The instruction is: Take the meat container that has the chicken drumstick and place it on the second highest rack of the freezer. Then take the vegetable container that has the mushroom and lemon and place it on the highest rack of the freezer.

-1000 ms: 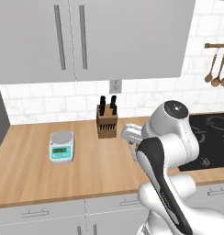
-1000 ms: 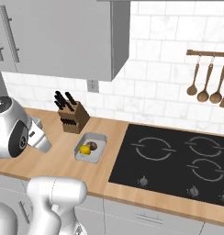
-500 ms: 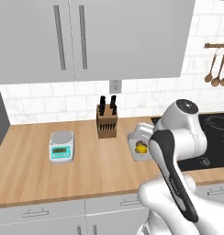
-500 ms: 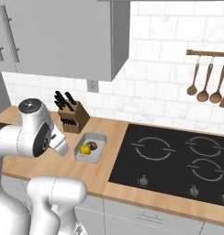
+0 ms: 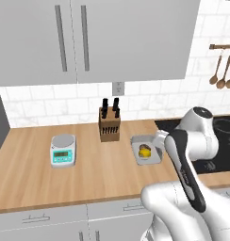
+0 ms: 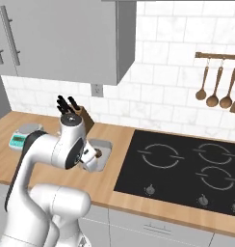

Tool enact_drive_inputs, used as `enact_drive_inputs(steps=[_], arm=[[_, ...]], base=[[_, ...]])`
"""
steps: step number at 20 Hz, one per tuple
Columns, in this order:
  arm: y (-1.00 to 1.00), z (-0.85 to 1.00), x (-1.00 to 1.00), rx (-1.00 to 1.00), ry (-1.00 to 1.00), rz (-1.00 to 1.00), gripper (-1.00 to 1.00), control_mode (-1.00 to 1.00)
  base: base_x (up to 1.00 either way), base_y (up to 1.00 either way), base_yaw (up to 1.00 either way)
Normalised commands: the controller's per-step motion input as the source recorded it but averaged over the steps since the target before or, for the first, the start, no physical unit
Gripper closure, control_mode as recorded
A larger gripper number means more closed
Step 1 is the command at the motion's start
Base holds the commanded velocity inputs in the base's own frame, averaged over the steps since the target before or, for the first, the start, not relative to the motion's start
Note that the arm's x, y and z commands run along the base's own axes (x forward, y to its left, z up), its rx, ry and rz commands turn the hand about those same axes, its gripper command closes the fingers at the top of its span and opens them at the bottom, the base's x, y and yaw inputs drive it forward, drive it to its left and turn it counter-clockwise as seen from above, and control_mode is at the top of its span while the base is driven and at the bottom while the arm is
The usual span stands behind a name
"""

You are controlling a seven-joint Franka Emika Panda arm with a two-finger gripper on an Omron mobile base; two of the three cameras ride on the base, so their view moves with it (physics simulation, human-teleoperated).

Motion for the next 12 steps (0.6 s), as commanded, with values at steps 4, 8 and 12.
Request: enact_drive_inputs(steps=[4, 8, 12], arm=[[-0.50, -0.19, 0.42, 0.00, 0.10, 0.00, -1.00, -1.00], [-0.54, -0.32, 0.37, 0.00, 0.14, 0.00, -1.00, -1.00], [-0.07, -0.37, 0.40, 0.00, 0.08, 0.00, -1.00, -1.00]], base=[[0.00, 0.00, 0.00], [0.00, 0.00, 0.00], [0.00, 0.00, 0.00]])
